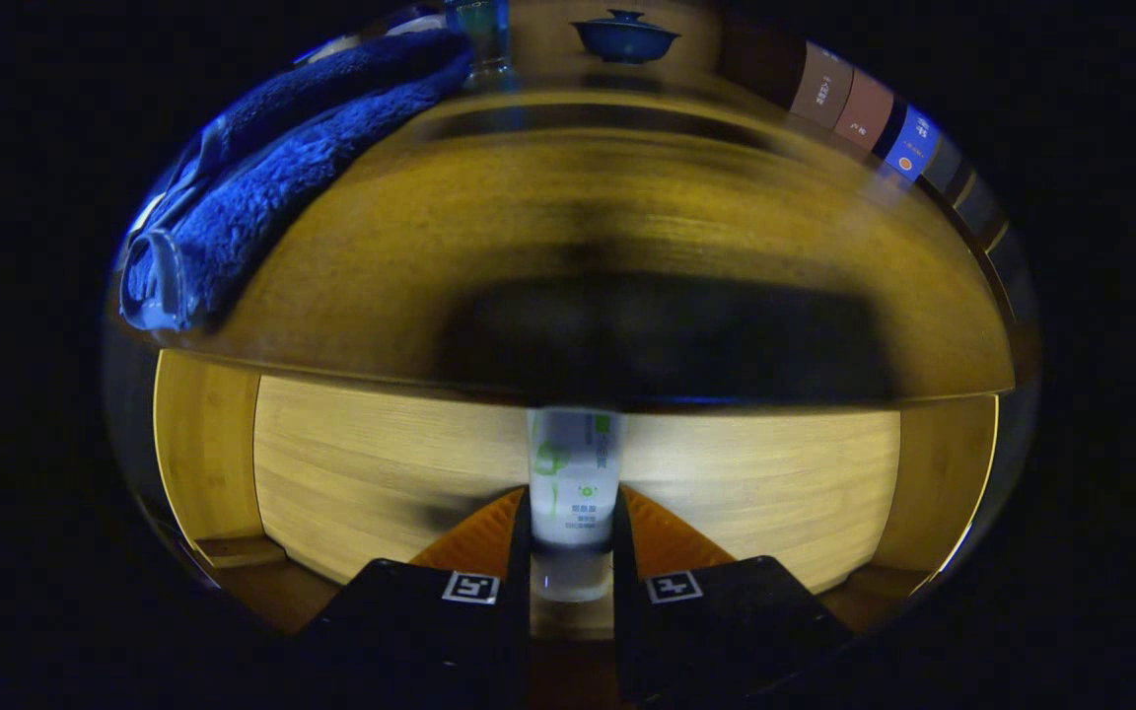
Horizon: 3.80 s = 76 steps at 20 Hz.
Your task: Pull open the drawer, take out the items inside it, and place them on the countertop above the cabinet.
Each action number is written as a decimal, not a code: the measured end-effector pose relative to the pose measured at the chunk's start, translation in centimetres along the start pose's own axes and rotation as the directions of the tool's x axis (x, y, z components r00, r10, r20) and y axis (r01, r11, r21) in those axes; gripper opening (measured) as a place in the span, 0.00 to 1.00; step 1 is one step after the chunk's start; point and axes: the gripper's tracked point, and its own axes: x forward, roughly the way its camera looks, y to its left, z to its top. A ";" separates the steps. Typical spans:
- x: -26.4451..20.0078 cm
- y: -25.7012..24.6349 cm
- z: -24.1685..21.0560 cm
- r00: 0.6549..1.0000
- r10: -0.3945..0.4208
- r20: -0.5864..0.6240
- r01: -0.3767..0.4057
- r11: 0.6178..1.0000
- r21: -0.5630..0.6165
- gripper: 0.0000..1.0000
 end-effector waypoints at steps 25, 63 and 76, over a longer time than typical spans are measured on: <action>-13.2 2.2 -2.6 0.962 0.177 0.209 -0.169 0.984 -0.055 0.39; -14.1 -2.2 16.7 0.858 0.042 0.513 -0.086 0.994 0.063 1.00; -29.0 1.2 1.8 0.455 0.041 0.890 -0.056 0.998 -0.017 1.00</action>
